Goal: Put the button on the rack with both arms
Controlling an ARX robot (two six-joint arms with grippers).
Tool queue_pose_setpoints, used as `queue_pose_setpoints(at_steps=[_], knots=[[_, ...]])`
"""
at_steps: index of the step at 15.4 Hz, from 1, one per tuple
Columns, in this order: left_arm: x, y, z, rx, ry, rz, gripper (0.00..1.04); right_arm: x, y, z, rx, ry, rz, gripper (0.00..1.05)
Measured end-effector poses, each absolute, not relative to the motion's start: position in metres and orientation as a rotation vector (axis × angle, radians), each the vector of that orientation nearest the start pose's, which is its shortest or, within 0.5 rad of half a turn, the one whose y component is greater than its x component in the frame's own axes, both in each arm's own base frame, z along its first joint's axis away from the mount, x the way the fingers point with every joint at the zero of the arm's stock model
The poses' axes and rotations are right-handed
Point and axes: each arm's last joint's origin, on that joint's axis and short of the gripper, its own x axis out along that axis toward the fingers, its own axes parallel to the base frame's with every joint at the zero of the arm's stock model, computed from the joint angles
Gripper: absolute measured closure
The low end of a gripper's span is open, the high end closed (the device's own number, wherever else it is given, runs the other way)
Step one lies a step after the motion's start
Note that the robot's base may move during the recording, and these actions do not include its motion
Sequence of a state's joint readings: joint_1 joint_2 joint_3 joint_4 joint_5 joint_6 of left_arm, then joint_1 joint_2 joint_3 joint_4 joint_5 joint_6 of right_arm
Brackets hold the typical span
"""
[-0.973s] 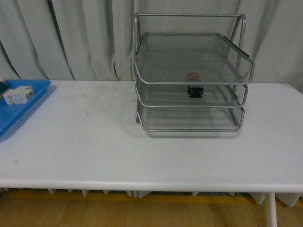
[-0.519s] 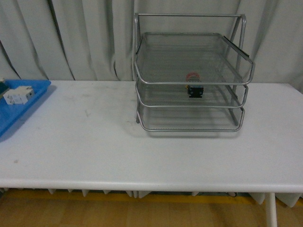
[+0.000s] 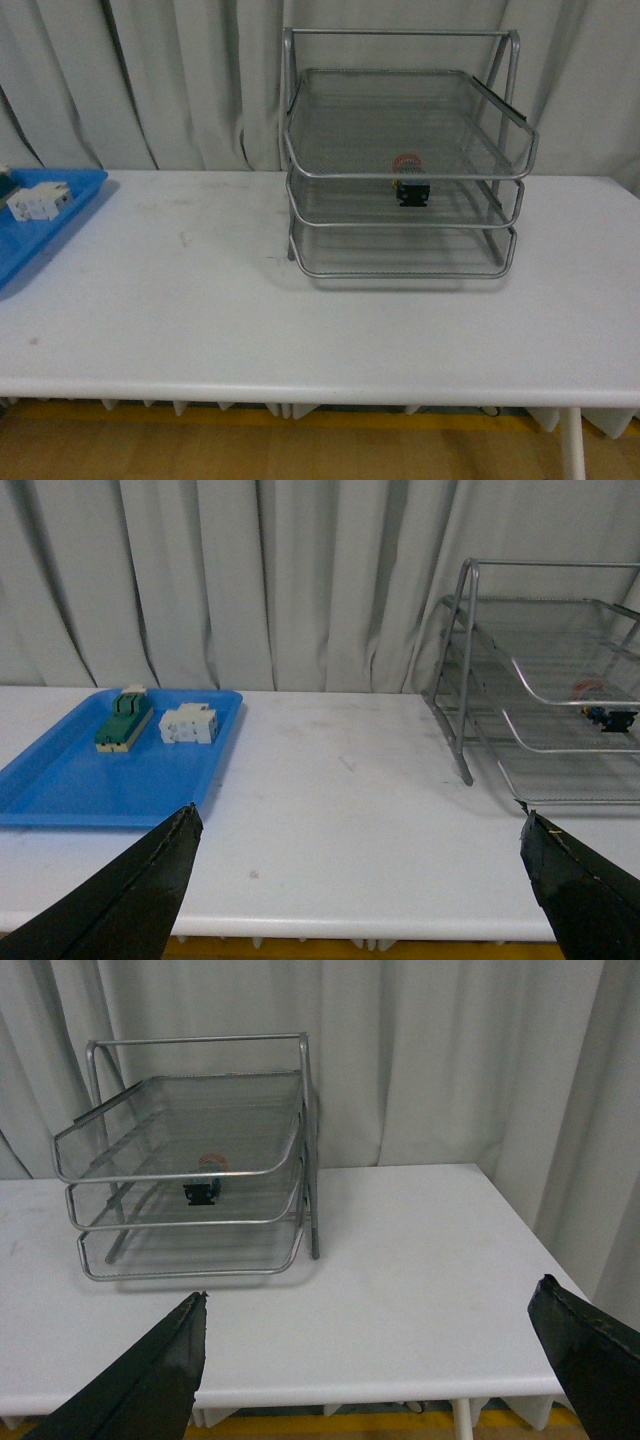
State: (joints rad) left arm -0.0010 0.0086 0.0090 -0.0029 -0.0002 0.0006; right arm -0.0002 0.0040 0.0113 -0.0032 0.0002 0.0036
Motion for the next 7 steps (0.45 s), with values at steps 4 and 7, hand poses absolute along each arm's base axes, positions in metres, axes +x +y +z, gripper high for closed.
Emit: queue_pose_setpoints(at_steps=[4, 7], knots=[[0.0977, -0.0001, 0.1656, 0.001, 0.002, -0.001, 0.07, 0.0973, 0.0, 0.1667, 0.004, -0.004, 0.0, 0.06], [0.0977, -0.0001, 0.1656, 0.001, 0.002, -0.001, 0.07, 0.0973, 0.0, 0.1667, 0.004, -0.004, 0.0, 0.06]])
